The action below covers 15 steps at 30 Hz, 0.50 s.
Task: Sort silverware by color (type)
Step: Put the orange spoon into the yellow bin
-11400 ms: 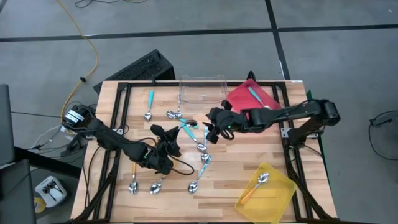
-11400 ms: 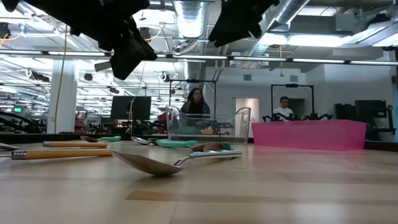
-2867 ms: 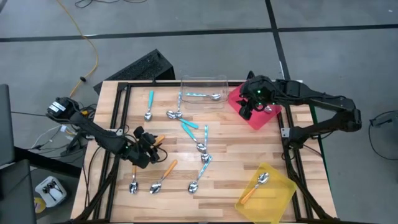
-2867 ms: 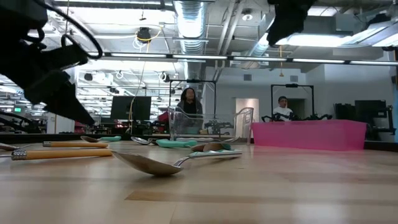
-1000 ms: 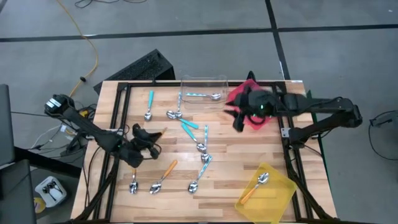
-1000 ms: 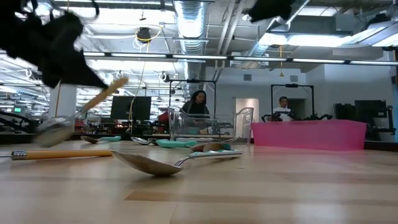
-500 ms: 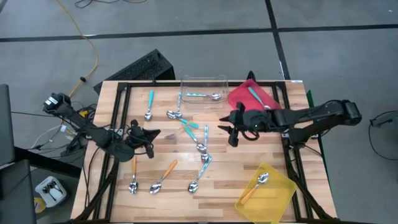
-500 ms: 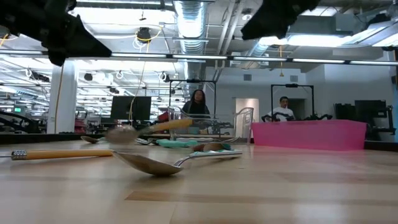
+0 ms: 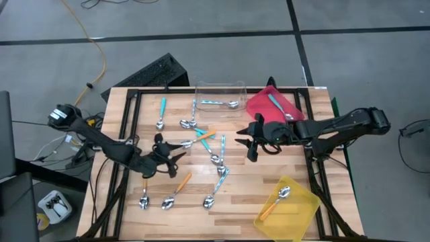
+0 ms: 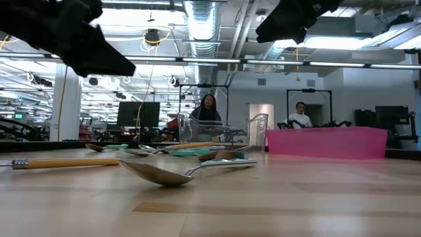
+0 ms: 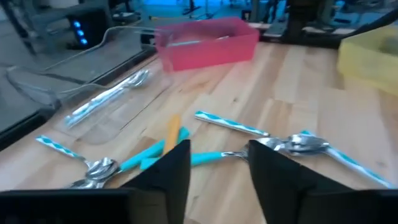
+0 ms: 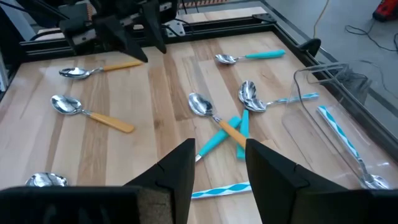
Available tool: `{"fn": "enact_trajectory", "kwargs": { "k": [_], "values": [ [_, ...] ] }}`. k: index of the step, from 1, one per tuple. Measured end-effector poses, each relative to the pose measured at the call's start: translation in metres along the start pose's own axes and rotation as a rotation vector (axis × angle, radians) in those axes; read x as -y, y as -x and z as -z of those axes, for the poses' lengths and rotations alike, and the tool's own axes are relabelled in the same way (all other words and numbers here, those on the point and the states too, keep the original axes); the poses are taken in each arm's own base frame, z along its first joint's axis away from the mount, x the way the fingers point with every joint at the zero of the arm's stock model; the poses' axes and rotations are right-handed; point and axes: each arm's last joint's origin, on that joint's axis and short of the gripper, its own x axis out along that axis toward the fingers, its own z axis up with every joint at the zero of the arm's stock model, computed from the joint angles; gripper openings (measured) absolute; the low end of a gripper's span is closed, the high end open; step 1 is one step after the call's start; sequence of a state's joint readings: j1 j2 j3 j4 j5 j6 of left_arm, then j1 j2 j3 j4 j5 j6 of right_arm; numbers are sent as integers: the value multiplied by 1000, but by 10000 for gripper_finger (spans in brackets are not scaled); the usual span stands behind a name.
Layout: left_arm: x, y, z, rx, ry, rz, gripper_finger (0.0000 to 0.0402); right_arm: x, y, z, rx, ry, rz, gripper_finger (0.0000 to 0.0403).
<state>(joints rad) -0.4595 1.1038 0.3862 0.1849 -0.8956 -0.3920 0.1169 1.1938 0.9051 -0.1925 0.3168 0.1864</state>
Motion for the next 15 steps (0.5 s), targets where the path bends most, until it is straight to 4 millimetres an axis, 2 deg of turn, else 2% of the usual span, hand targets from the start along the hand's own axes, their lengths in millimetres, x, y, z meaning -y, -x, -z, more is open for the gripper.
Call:
{"fn": "enact_trajectory", "kwargs": {
  "k": [6,10,15],
  "values": [
    [-14,-30,8,-108,2,-43,196,0,0,0,0,0,0,164],
    [-29,-49,12,-187,5,-34,205,0,0,0,-2,1,0,164],
    [-46,-62,12,-231,-14,-50,206,0,0,1,-11,4,2,164]
  ]
}}
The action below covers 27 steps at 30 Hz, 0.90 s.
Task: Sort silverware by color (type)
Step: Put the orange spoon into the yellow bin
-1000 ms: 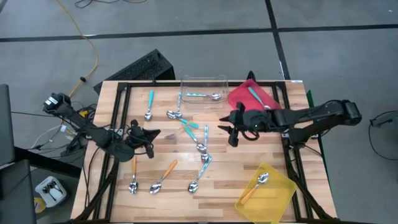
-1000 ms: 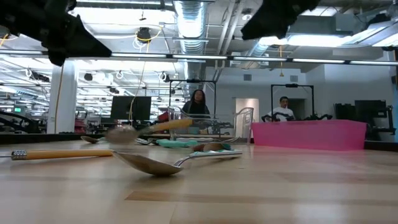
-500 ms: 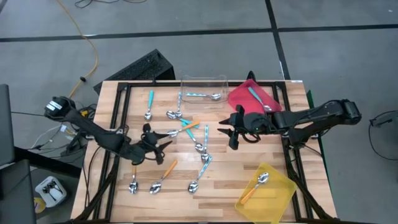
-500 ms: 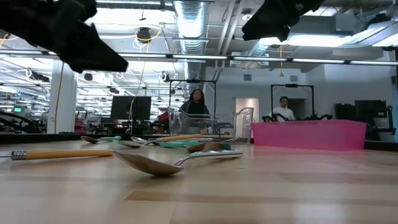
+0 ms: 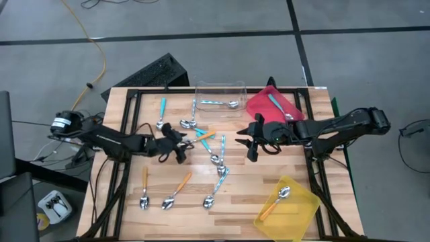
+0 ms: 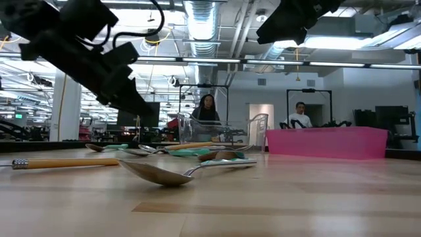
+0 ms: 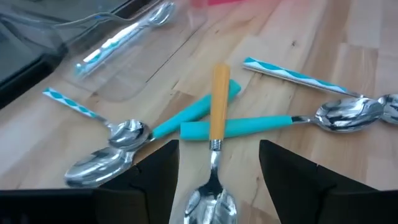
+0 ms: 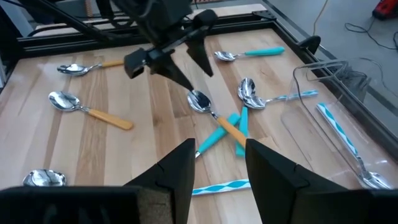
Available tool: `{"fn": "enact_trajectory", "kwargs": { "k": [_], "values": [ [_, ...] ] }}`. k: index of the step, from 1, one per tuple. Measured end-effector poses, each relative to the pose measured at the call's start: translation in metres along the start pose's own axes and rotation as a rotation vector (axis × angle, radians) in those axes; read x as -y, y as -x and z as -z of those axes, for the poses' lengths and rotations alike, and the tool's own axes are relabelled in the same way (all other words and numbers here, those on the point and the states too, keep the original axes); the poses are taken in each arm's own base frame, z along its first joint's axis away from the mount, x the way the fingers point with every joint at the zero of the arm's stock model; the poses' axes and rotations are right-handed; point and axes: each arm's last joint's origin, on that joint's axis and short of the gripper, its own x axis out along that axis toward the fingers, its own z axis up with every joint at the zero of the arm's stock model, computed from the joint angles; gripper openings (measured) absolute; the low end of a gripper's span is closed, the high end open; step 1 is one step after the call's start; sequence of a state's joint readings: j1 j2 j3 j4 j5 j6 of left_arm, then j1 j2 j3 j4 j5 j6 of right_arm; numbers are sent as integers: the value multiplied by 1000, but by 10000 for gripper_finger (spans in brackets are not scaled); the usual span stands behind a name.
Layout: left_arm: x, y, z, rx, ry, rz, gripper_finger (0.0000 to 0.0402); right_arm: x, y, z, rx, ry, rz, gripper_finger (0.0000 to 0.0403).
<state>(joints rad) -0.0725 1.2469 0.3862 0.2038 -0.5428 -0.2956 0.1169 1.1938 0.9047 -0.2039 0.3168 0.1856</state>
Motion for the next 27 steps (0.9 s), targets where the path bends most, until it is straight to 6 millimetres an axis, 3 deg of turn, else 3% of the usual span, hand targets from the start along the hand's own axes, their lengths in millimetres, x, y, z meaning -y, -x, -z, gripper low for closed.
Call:
{"fn": "enact_trajectory", "kwargs": {
  "k": [18,27],
  "values": [
    [-19,-13,-12,15,-36,124,206,0,0,0,1,2,-1,164],
    [-13,-34,4,-46,-63,113,206,0,0,0,-3,-3,-3,164]
  ]
}}
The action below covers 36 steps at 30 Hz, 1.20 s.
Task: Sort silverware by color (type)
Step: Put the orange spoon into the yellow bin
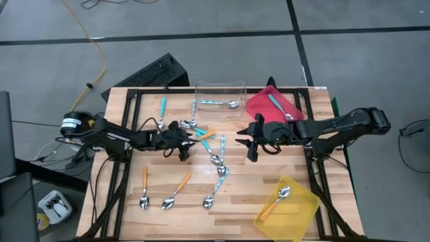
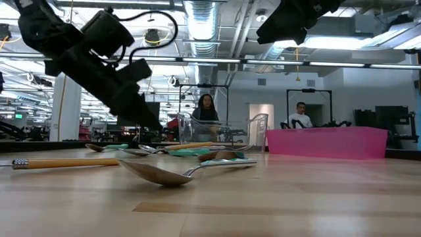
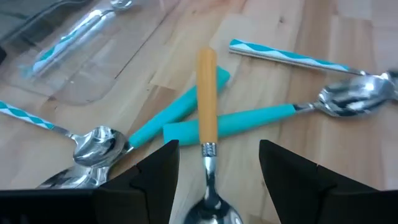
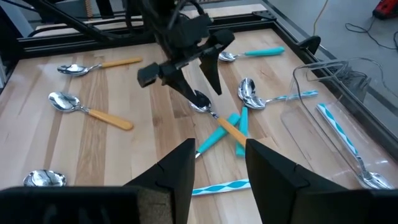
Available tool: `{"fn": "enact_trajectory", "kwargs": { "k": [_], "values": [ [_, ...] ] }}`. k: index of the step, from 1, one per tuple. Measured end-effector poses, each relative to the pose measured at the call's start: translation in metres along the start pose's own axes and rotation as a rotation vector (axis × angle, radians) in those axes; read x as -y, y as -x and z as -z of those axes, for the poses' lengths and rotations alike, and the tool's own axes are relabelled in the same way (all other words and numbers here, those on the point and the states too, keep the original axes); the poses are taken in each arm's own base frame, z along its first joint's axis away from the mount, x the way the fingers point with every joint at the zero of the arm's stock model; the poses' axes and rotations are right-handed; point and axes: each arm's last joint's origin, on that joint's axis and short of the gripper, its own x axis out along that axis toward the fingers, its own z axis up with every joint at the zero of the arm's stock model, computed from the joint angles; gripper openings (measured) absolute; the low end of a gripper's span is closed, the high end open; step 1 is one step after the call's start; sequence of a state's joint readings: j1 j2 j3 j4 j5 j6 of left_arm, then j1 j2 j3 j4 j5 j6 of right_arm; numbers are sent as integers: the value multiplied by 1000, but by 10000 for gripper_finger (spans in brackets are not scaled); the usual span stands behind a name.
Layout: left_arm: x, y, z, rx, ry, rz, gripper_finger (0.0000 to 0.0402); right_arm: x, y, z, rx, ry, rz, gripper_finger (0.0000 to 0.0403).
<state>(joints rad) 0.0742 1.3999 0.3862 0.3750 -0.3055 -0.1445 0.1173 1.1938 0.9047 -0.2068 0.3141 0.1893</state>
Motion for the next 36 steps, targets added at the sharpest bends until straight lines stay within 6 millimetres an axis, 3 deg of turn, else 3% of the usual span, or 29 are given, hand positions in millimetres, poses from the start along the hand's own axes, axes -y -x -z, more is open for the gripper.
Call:
{"fn": "enact_trajectory", "kwargs": {
  "k": [17,22,28,36],
  "values": [
    [1,-38,27,-97,53,-17,199,0,0,2,-24,-6,3,164],
    [-1,-42,28,-115,74,-9,147,0,0,2,-23,-6,3,164],
    [-3,-43,29,-136,101,-14,25,0,0,2,-23,-15,3,164],
    [0,-41,28,-119,136,-11,11,0,0,2,-23,-41,3,164]
  ]
}}
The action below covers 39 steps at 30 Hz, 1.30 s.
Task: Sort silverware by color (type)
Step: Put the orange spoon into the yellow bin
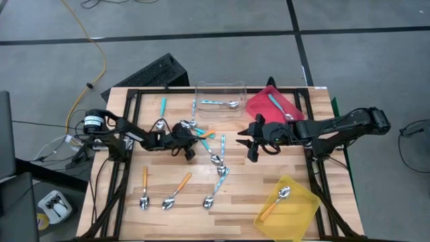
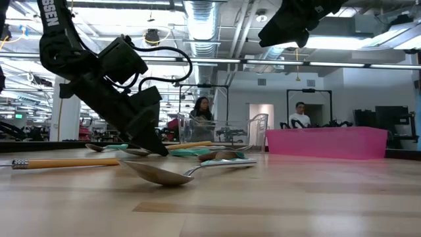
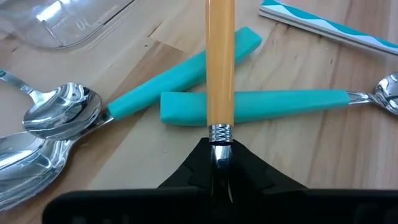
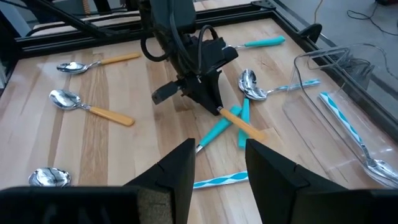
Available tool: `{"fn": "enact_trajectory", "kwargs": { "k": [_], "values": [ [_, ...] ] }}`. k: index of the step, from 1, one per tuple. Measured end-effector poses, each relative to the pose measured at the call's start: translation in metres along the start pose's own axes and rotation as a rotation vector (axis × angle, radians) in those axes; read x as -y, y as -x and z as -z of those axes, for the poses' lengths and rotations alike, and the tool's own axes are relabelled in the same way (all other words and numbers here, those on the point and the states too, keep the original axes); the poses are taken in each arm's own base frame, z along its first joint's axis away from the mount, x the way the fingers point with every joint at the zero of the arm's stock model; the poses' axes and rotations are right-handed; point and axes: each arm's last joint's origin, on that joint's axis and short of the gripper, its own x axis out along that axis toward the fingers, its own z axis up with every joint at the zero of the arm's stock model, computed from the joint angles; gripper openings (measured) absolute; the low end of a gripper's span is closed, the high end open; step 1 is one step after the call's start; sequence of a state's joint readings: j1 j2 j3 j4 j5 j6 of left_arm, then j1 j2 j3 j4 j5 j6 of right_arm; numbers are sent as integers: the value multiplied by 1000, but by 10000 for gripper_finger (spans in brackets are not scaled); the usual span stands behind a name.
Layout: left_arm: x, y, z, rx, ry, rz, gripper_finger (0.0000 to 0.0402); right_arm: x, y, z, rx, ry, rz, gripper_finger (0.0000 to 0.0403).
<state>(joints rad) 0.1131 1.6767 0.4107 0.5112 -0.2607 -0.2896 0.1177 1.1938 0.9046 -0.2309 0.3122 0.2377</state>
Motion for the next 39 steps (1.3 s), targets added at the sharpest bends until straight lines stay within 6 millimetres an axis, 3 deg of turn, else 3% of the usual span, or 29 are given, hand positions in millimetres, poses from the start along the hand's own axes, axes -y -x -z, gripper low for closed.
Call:
{"fn": "enact_trajectory", "kwargs": {
  "k": [11,24,31,39],
  "values": [
    [13,31,-21,104,7,97,11,-14,5,2,5,12,-52,164],
    [31,108,-51,412,-5,127,10,-48,20,7,50,79,-195,164],
    [45,145,-59,586,-69,239,10,-63,28,7,87,88,-264,164],
    [58,164,-63,721,-138,368,10,-76,8,0,241,194,-238,164]
  ]
}}
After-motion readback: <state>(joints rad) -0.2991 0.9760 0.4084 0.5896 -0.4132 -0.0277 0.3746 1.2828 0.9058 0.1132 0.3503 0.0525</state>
